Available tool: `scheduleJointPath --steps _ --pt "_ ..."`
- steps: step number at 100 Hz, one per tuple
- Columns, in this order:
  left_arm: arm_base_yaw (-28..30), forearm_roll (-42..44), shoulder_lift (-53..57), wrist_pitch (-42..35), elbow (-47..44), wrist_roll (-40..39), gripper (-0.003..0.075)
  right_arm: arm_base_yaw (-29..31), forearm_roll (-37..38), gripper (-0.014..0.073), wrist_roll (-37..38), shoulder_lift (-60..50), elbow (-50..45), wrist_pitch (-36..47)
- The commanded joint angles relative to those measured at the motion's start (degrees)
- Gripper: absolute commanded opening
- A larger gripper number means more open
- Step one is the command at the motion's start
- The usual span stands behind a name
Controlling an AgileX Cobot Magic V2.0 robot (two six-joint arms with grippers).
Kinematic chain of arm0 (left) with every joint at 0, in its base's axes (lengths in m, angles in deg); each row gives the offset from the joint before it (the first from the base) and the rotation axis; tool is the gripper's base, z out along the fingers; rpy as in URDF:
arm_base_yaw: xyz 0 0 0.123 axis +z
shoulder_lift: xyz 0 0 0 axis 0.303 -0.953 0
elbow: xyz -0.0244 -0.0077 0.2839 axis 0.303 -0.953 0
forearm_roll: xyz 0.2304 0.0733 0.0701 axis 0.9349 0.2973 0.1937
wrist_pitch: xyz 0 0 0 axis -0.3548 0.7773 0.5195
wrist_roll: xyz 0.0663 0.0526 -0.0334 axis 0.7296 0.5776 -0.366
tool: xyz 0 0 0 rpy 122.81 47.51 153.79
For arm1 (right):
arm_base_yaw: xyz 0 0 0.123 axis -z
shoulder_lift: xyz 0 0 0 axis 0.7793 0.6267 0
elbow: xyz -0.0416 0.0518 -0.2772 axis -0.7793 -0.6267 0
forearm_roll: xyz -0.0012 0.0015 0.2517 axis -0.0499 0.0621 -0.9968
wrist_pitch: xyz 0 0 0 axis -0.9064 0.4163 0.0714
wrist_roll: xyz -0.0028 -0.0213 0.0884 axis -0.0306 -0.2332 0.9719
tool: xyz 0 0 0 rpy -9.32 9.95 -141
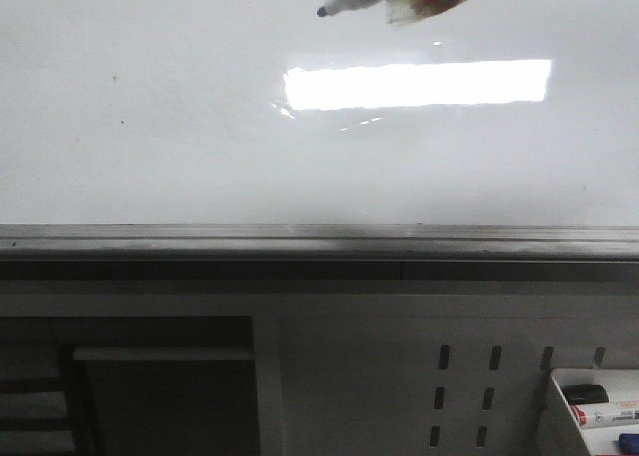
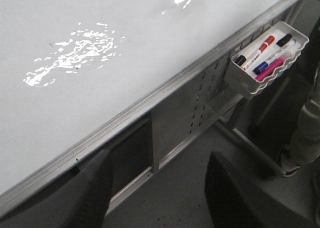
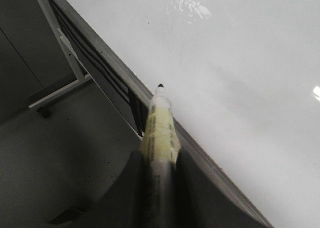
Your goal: Write number 4 on whiteboard
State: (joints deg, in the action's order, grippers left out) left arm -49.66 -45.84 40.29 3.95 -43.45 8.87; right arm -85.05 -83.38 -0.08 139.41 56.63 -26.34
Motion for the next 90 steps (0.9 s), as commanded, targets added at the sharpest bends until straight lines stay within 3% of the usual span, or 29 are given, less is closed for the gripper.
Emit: scheduleJointPath --steps 1,27,66,90 --pt "0.36 0.42 -0.18 -5.68 1.16 -4.77 0.0384 0.34 0.00 -0.0064 -0.21 -1.12 1.30 2.18" --pt "5.46 1.71 -0.41 -5.72 1.16 -4.87 0.0384 1.19 0.16 -0.0064 0.71 1.84 3.14 0.76" --pt "7.94 8.09 -5.75 -9.64 1.16 -4.28 0.0384 4.34 0.16 -0.0064 1.52 15.36 19.26 -12.62" --pt "7.94 8.09 -6.90 -9.64 1.16 -4.28 0.0384 4.34 0.16 -0.0064 1.52 20.20 22.67 -9.26"
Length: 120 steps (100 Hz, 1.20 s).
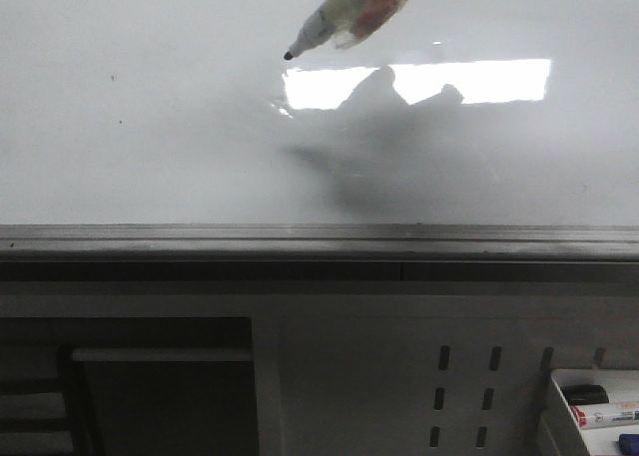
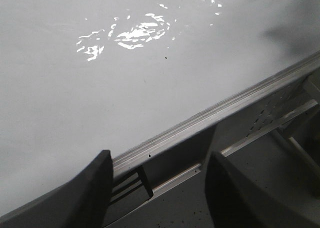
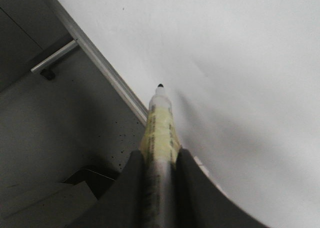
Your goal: Write number 4 on whiteboard
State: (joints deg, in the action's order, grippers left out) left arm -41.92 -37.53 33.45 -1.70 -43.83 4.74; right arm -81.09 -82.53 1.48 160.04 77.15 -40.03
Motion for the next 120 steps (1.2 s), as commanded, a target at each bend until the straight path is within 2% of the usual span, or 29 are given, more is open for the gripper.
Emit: scheduleJointPath --steps 1,30,50,74,97,120 --pt "0.20 -0.21 0.08 -3.98 1.54 -0.15 0.0384 0.39 -0.70 -0.0065 -0.04 -0.29 2.04 4.63" --pt "0.20 -0.21 0.10 -4.11 1.54 -0.15 0.0384 0.39 -1.87 -0.0064 0.06 2.66 -3.91 17.53" --pt "0.20 -0.13 0.10 -4.23 1.54 -0.15 0.0384 0.63 -2.92 -0.0064 0.06 3.82 -4.97 15.09" --pt "0.20 1.45 0.10 -4.23 1.54 -0.15 0.0384 7.85 -2.64 -0.0064 0.06 -0.89 -4.97 7.17" --pt "0.20 1.45 0.10 -4.46 1.54 -0.15 0.0384 2.85 -4.78 -0.0064 -2.78 -2.87 -4.97 12.85" --pt "0.20 1.45 0.10 -4.48 1.54 -0.15 0.0384 3.33 -3.20 -0.0064 -2.78 2.32 -4.97 13.91"
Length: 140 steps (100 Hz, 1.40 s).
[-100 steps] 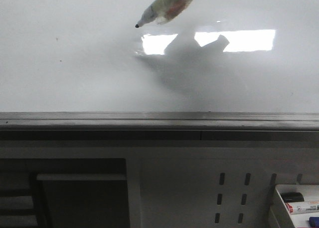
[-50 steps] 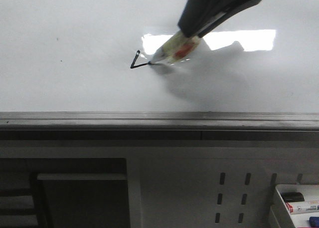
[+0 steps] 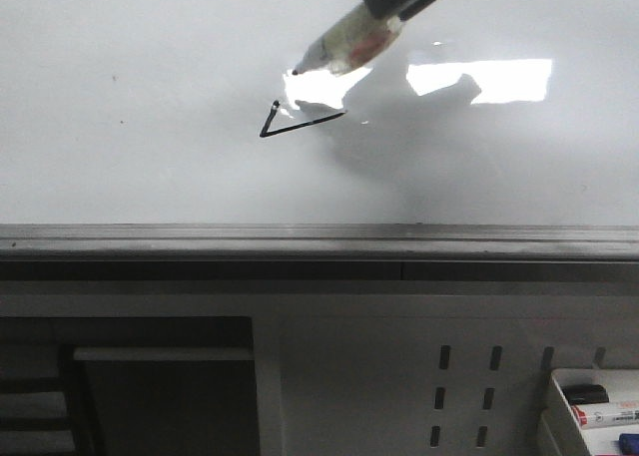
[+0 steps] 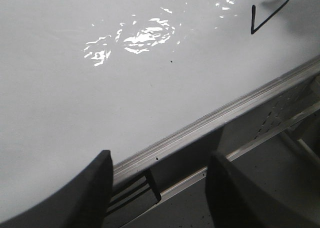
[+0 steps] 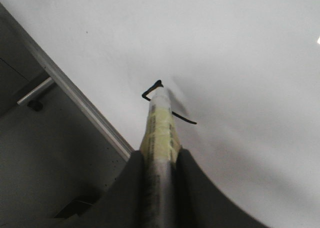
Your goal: Write number 4 on whiteboard
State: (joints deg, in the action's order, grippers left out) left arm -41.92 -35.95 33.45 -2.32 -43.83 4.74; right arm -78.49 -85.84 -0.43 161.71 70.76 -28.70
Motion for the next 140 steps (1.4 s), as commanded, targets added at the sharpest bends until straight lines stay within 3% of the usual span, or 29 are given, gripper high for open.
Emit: scheduleJointPath --steps 1,15,32,44,59,77,100,128,140 --pt "0.20 -0.12 0.10 -3.98 1.54 -0.15 0.0384 0.88 0.11 -0.0064 -0.86 1.14 1.42 2.05" --pt "0.20 -0.03 0.10 -3.82 1.54 -0.09 0.0385 -0.48 -0.90 -0.0064 -1.25 3.15 1.42 -8.01" --pt "-0.19 -2.65 0.00 -3.23 1.81 6.49 0.0384 -4.39 -0.77 -0.0064 -2.36 -3.53 1.55 -4.60" --pt "-2.17 -11.59 -2.34 -0.24 4.37 17.93 0.0384 -5.37 -0.77 -0.0064 -9.25 -6.92 1.55 -6.28" --pt "-7.80 -19.05 -9.29 5.09 9.19 33.67 0.0384 -7.70 -0.77 -0.0064 -24.36 -8.47 1.55 -12.03" --pt "-14.78 -19.05 -18.18 3.64 14.42 39.21 0.0384 -10.22 -0.77 -0.0064 -34.71 -8.47 1.55 -12.41" --pt "-19.27 -20.67 -26.70 2.11 19.98 43.50 0.0384 -10.65 -0.77 -0.0064 -34.83 -8.47 1.55 -9.82" --pt "-19.32 -24.86 -28.40 0.84 20.44 47.98 0.0383 -10.65 -0.77 -0.0064 -34.83 -8.47 1.55 -9.27" --pt "-19.32 -27.33 -28.53 0.97 20.44 50.75 0.0307 -10.65 -0.77 -0.0064 -34.83 -8.47 1.55 -9.27"
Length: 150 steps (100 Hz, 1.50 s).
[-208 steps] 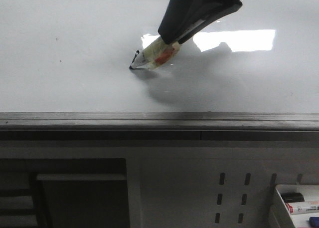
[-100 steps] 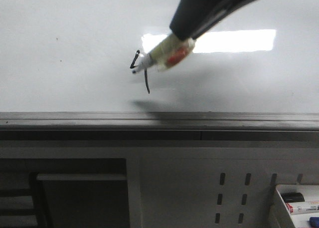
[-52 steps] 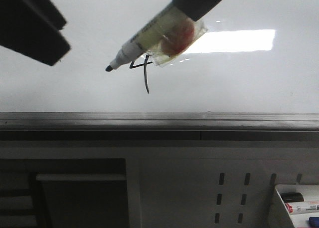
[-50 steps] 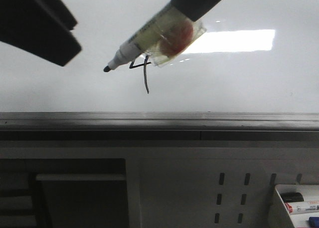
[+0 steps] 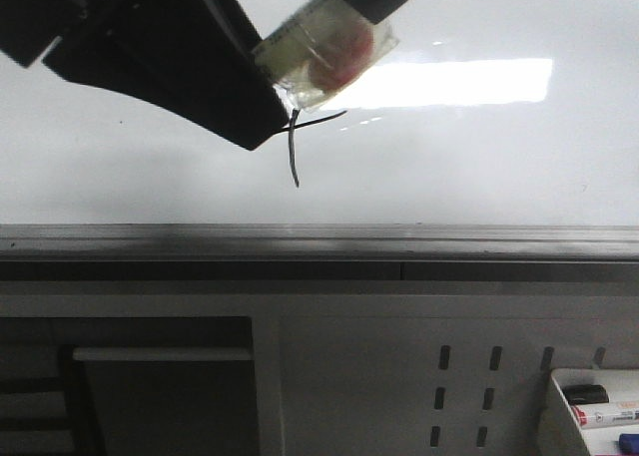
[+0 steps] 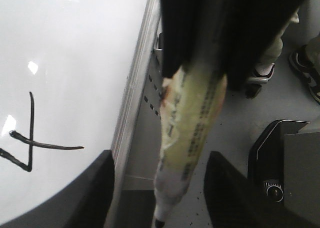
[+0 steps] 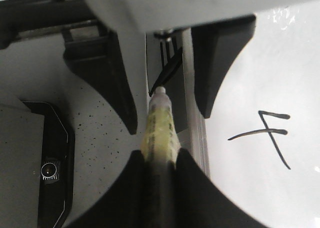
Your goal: Write number 4 on whiteboard
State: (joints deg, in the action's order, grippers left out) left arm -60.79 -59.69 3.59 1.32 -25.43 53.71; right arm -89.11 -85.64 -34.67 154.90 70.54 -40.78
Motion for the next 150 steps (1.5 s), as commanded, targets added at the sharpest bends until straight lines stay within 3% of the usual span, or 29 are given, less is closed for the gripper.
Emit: scheduleJointPath --steps 1,26,52,63,70,90,107,114,130,150 --pt "-0.45 -3.87 1.33 -2.67 2.04 1.91 0.0293 -0.03 -0.97 -0.0064 -0.60 -1.66 1.76 2.81" --pt "-0.45 -4.00 1.33 -2.55 2.04 2.14 0.0094 -0.03 -0.97 -0.0064 -0.60 -1.66 1.76 2.81" --pt "-0.45 -4.23 1.33 -2.65 2.04 2.14 -0.0010 -0.03 -0.97 -0.0064 -0.60 -1.66 1.76 2.35" --pt "-0.45 -4.23 1.33 -2.54 2.04 2.14 -0.0020 -0.03 -0.97 -0.0057 -0.60 -1.66 1.76 1.99" --pt "-0.45 -4.23 1.33 -2.54 2.04 2.14 -0.0020 -0.03 -0.97 0.0008 -0.60 -1.66 1.76 1.43" --pt "-0.33 -3.22 1.44 -2.54 2.04 2.14 -0.0020 0.22 -0.84 0.0358 -0.26 -2.41 2.53 0.79" --pt "-0.33 0.91 2.54 -2.54 2.04 0.50 -0.0020 2.17 0.17 0.0397 4.91 -6.64 6.15 -1.44" --pt "-0.25 4.48 3.67 -2.67 2.04 -3.41 -0.0020 3.42 0.73 0.0397 7.57 -9.31 6.64 -1.83" --pt "3.42 15.48 6.71 -2.30 1.49 -21.41 -0.0020 6.55 3.76 0.0397 12.89 -14.89 6.64 -2.71" --pt "16.58 19.39 10.27 -4.89 -4.43 -39.24 -0.0020 8.88 4.09 0.0397 13.29 -17.20 6.24 -3.77"
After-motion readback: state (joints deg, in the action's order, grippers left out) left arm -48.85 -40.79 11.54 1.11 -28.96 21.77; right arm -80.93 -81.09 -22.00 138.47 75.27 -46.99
